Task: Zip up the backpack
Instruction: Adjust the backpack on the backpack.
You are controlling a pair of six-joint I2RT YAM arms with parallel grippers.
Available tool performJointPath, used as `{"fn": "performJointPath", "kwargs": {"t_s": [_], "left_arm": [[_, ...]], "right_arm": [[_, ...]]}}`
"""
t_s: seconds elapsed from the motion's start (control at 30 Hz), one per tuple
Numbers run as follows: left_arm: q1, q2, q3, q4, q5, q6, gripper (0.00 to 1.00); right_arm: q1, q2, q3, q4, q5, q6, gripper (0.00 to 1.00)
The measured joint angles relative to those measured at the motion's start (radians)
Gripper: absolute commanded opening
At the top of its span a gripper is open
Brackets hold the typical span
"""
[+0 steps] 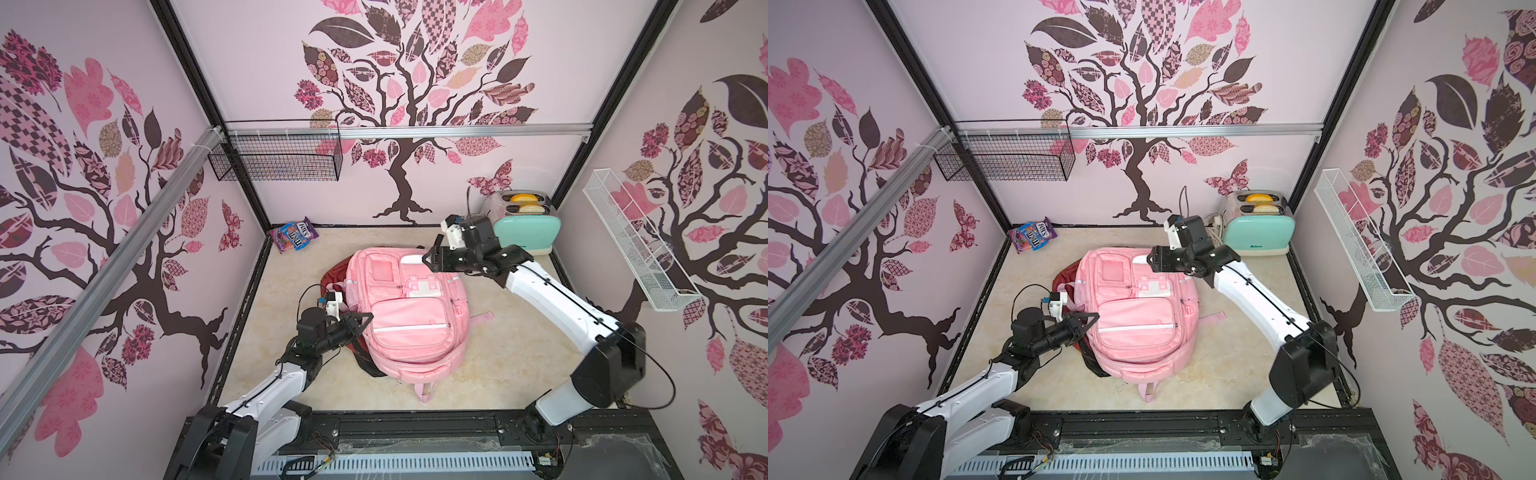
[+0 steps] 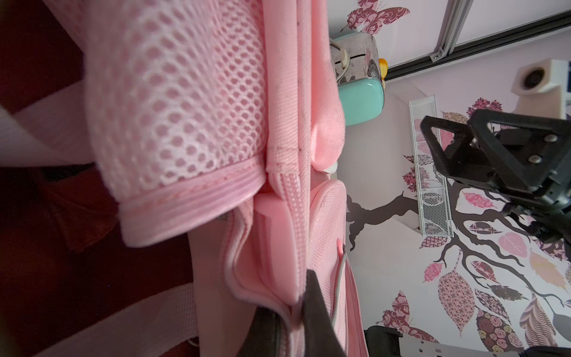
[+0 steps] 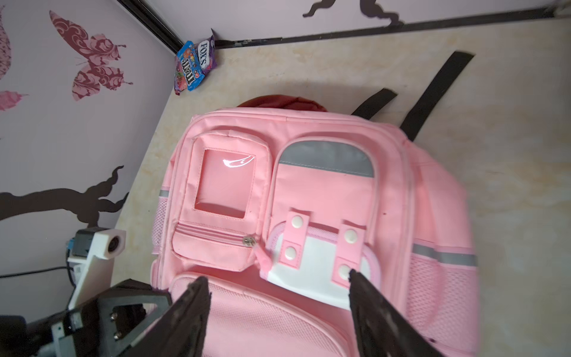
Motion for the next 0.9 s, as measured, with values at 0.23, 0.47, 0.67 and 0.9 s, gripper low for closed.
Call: {"fn": "performJointPath", "kwargs": {"t_s": [0.23, 0.47, 0.67, 0.9], "left_arm": [[0.000, -0.053, 0.069, -0.181, -0.053, 0.035, 0.00], [-0.004, -0.053, 0.169, -0.390, -0.130, 0.092, 0.00], [-0.007, 0.011, 0.293, -0.567, -0.206, 0.158, 0.00], [-0.032, 0.153, 0.452, -0.757, -0.328, 0.224, 0.12]], "right_arm": [[-0.159, -0.152, -0.287, 0.080, 0.043, 0.119, 0.76], [-0.248, -0.164, -0.527, 0.110, 0.027, 0.212, 0.74], [-0.246, -0.155, -0.589, 0.187, -0.021, 0.257, 0.74], [-0.248, -0.144, -0.610, 0.245, -0.089, 0.269, 0.74]]}}
